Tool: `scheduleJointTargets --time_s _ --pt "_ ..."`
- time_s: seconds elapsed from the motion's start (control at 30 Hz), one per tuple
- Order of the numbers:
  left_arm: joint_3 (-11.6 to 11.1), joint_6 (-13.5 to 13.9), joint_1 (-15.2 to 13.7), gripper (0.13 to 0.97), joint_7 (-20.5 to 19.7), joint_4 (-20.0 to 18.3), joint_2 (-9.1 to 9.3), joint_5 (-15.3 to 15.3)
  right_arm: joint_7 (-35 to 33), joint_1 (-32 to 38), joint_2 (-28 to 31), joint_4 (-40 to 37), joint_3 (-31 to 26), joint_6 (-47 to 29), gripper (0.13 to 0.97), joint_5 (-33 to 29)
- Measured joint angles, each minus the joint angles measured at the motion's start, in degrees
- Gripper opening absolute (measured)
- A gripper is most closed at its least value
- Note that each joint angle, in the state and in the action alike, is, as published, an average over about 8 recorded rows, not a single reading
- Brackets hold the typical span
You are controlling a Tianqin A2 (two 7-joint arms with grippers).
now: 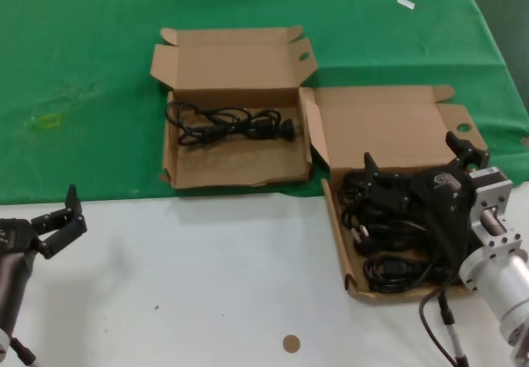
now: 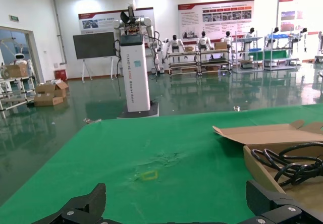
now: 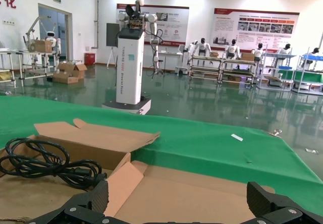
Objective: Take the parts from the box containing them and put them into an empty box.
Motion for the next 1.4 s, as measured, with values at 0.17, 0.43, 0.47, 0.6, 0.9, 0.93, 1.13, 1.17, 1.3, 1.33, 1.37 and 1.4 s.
scheduleJointTargets --time_s 0.17,0.43,0.47,0.6,0.9,0.93,1.13,1.17,1.3,1.33,1.37,1.4 --pt "0.0 0.0 0.0 0.966 0.0 0.0 0.0 0.0 0.0 0.0 0.0 0.0 0.0 0.0 0.966 0.0" --pt "0.0 0.0 0.0 0.966 0.0 0.0 0.0 0.0 0.0 0.0 0.0 0.0 0.0 0.0 0.966 0.0" --pt "0.0 0.0 0.0 0.966 0.0 0.0 0.0 0.0 0.0 0.0 0.0 0.0 0.0 0.0 0.966 0.0" --pt "0.0 0.0 0.0 0.966 0.0 0.0 0.0 0.0 0.0 0.0 0.0 0.0 0.0 0.0 0.966 0.0" --pt "0.0 0.0 0.0 0.966 0.0 0.0 0.0 0.0 0.0 0.0 0.0 0.0 0.0 0.0 0.966 0.0" --pt "0.0 0.0 0.0 0.966 0.0 0.0 0.0 0.0 0.0 0.0 0.0 0.0 0.0 0.0 0.966 0.0" --pt "0.0 0.0 0.0 0.966 0.0 0.0 0.0 0.0 0.0 0.0 0.0 0.0 0.0 0.0 0.966 0.0" --pt "0.0 0.0 0.0 0.966 0.0 0.0 0.0 0.0 0.0 0.0 0.0 0.0 0.0 0.0 0.966 0.0" --pt "0.0 0.0 0.0 0.966 0.0 0.0 0.0 0.0 0.0 0.0 0.0 0.0 0.0 0.0 0.966 0.0" --pt "0.0 0.0 0.0 0.966 0.0 0.0 0.0 0.0 0.0 0.0 0.0 0.0 0.0 0.0 0.966 0.0" --pt "0.0 0.0 0.0 0.966 0.0 0.0 0.0 0.0 0.0 0.0 0.0 0.0 0.0 0.0 0.966 0.0" --pt "0.0 0.0 0.0 0.966 0.0 0.0 0.0 0.0 0.0 0.0 0.0 0.0 0.0 0.0 0.966 0.0"
